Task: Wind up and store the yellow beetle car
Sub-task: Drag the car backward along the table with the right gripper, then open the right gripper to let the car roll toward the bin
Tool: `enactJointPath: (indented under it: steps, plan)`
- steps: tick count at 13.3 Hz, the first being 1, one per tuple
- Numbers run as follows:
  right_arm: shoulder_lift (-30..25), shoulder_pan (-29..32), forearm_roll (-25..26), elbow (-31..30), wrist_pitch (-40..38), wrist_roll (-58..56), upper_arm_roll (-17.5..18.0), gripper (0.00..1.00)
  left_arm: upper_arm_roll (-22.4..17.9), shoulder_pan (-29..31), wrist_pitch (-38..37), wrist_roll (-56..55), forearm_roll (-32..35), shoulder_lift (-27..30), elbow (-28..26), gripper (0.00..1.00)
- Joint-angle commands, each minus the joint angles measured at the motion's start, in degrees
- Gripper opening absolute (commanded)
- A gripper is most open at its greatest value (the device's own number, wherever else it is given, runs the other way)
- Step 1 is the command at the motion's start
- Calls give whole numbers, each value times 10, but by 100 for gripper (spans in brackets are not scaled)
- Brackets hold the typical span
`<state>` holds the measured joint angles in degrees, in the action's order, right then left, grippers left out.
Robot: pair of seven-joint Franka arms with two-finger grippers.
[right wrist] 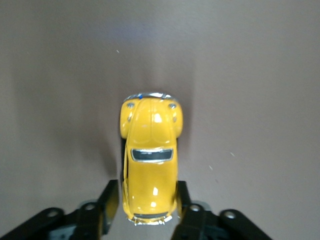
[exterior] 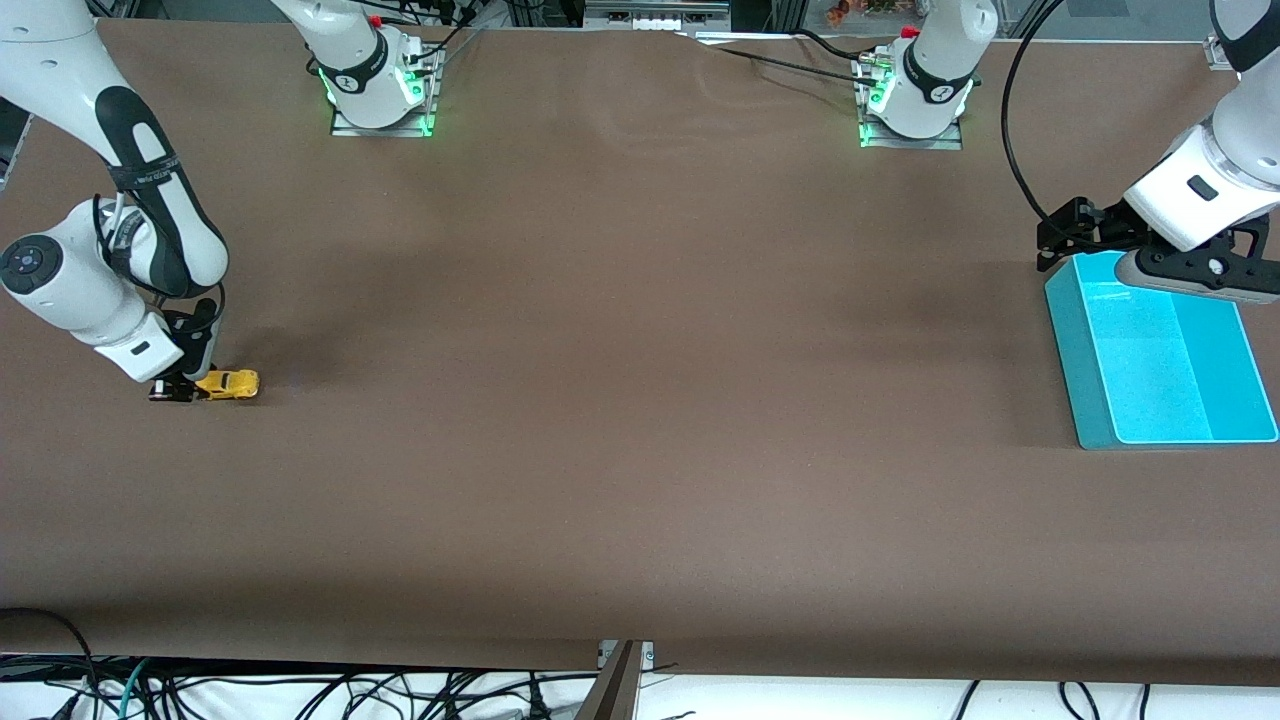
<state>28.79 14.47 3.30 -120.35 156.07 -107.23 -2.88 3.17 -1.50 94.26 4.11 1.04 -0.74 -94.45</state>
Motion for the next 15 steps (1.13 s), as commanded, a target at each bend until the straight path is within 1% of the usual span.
enactJointPath:
  steps: [1,8,10,11,15]
  plan:
    - [14,11,0,7,0,-11,11,100,2,1,-11,-4,5,-8,16,100]
    - [5,9,-1,7,-11,-7,18,100,2,1,-11,-4,6,-7,16,100]
    - [-10,8,-19,7,-16,21,35,100,2,1,-11,-4,5,-7,16,100]
    - [-15,7,-21,13,-30,45,44,100,2,1,-11,-4,5,-7,16,100]
    - [-29,7,-21,77,-151,215,73,100,2,1,-11,-2,4,-8,16,100]
